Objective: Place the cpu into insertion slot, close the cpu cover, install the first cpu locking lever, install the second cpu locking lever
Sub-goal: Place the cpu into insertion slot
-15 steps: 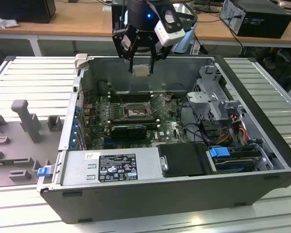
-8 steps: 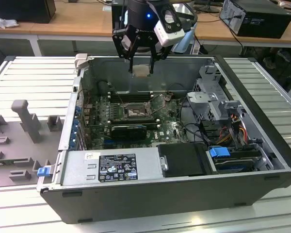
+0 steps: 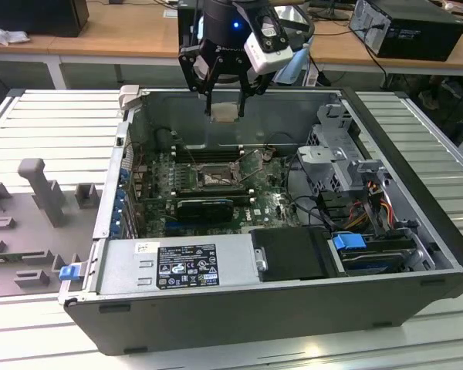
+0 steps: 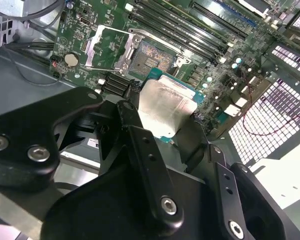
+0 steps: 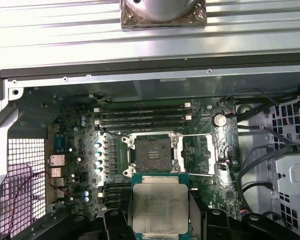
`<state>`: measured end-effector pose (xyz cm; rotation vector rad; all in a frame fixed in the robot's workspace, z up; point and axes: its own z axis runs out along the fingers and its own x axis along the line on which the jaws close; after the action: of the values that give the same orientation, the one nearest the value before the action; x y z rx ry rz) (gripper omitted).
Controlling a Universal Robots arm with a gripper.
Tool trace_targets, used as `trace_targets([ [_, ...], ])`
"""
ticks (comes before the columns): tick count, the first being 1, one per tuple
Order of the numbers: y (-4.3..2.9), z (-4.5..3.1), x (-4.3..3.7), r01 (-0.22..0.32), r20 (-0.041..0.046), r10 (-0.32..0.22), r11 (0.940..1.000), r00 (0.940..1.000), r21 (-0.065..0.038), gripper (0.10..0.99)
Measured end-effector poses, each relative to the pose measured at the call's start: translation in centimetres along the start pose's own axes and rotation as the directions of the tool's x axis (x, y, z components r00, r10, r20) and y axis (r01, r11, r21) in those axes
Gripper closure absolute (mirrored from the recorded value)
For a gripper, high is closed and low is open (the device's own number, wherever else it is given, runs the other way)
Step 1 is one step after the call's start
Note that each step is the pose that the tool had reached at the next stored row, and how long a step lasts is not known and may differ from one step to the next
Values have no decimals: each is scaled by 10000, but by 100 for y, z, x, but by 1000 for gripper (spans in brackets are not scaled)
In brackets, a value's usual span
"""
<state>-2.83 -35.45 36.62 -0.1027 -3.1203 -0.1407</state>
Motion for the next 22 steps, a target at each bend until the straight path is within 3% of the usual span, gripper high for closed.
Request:
trace_targets([
  [22, 0, 0, 0, -308, 28, 308, 9995, 9995, -6, 549],
])
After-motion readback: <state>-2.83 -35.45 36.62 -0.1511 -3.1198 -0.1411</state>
